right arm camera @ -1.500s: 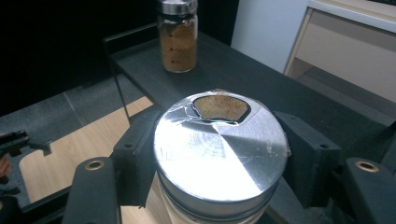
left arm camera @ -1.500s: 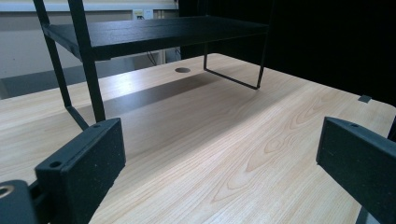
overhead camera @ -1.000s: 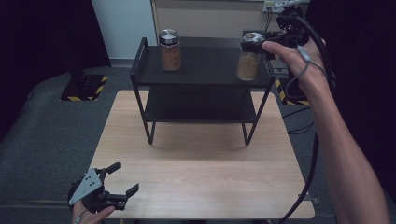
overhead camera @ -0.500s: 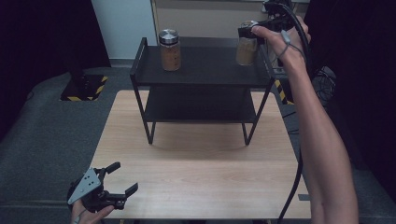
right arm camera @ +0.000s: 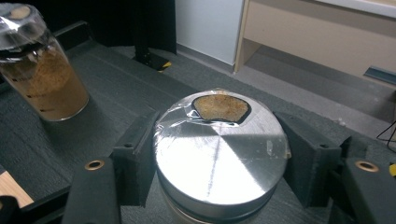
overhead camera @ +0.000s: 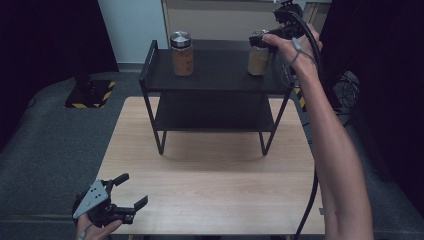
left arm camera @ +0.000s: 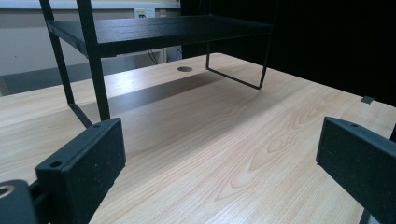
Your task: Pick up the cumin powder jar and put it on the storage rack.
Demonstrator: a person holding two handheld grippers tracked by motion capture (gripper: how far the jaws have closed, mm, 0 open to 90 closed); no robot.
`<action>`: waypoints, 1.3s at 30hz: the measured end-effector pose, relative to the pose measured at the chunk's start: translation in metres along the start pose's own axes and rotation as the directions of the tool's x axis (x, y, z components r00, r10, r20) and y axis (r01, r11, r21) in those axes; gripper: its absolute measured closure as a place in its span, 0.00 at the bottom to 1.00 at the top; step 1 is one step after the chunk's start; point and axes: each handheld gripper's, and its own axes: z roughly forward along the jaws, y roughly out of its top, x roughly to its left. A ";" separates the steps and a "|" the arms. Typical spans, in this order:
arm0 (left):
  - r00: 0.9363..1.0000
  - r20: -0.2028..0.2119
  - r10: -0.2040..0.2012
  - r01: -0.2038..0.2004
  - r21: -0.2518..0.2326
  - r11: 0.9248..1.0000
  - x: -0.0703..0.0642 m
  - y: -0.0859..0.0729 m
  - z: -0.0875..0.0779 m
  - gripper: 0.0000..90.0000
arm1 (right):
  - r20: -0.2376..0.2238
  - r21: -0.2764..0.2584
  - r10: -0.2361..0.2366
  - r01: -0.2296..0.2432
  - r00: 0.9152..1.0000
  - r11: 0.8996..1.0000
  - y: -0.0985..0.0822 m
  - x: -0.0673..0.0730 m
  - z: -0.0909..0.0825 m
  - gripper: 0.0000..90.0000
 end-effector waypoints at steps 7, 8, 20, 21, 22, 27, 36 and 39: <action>1.000 0.001 0.002 -0.002 0.003 1.000 0.000 0.001 0.000 0.00 | -0.013 -0.026 0.006 -0.006 1.000 1.000 -0.013 -0.005 0.002 0.39; 1.000 0.002 0.002 -0.002 0.004 1.000 0.000 0.001 0.001 0.00 | -0.011 -0.031 0.004 -0.005 1.000 1.000 -0.014 -0.004 0.002 0.36; 1.000 0.004 0.010 -0.010 0.003 1.000 -0.001 0.001 0.001 0.00 | 0.008 -0.165 0.041 -0.039 0.999 0.985 -0.025 -0.004 -0.042 0.09; 1.000 0.006 0.011 -0.011 0.004 1.000 -0.002 0.001 0.001 0.00 | 0.013 -0.175 0.041 -0.038 0.999 0.984 -0.026 -0.004 -0.047 0.09; 1.000 0.007 0.013 -0.013 0.006 1.000 -0.002 0.002 0.001 0.00 | 0.020 -0.184 0.043 -0.038 0.999 0.982 -0.026 -0.003 -0.052 0.09; 1.000 0.008 0.013 -0.013 0.006 1.000 -0.002 0.002 0.002 0.00 | 0.011 -0.207 0.030 -0.027 1.000 0.978 -0.029 0.001 -0.067 0.09; 1.000 0.008 0.013 -0.013 0.008 1.000 -0.002 0.002 0.002 0.00 | -0.051 -0.248 -0.009 -0.004 0.999 0.969 -0.050 0.008 -0.079 0.08; 1.000 0.011 0.012 -0.013 0.009 1.000 -0.002 0.002 0.003 0.00 | -0.072 -0.276 -0.039 0.018 0.997 0.961 -0.063 0.013 -0.085 0.08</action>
